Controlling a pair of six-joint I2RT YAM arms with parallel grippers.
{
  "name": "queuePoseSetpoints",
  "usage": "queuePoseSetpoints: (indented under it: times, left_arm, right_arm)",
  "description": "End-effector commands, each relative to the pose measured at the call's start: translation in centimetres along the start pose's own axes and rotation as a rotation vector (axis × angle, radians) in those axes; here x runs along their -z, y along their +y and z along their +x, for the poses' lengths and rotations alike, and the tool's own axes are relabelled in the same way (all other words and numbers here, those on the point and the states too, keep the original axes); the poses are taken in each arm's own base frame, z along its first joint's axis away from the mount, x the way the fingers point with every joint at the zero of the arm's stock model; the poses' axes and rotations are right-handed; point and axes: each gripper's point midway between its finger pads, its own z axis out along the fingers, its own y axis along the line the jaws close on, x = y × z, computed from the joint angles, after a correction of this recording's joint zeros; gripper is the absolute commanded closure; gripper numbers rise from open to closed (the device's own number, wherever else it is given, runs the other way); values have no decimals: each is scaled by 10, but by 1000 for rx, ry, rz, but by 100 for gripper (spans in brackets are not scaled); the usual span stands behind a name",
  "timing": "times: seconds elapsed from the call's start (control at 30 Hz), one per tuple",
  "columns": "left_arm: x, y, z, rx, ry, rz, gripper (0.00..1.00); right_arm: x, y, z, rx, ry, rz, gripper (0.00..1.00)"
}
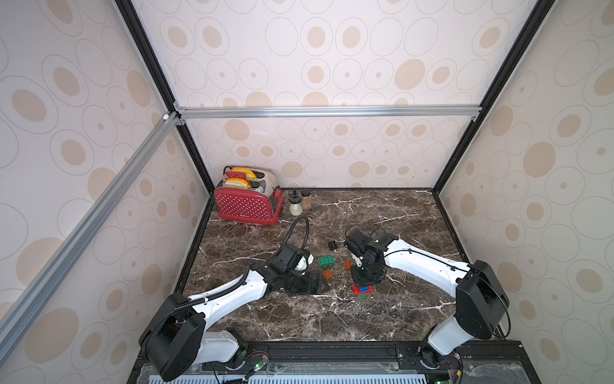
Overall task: Assemble the letter f with lego
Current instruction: Assemble the lego brick with the lego brick.
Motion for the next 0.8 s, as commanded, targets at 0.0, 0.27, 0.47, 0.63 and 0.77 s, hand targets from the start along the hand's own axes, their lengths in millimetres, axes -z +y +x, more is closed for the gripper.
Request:
queuePoseSetpoints:
  times: [0.0, 0.27, 0.47, 0.63, 0.77]
  left_arm:
    - [1, 0, -1, -18, -4, -1, 3]
    - [1, 0, -1, -22, -1, 1, 3]
    - [1, 0, -2, -21, -2, 0, 3]
    - [1, 0, -2, -21, -1, 0, 3]
    - [1, 0, -2, -25, 0, 0, 3]
  right_arm:
    - [-13, -12, 23, 17, 107, 74, 60]
    - [-7, -13, 20, 21, 94, 80, 56]
    - [1, -11, 13, 33, 71, 79, 54]
    - [8, -8, 8, 43, 57, 73, 54]
    - [10, -6, 6, 48, 53, 69, 53]
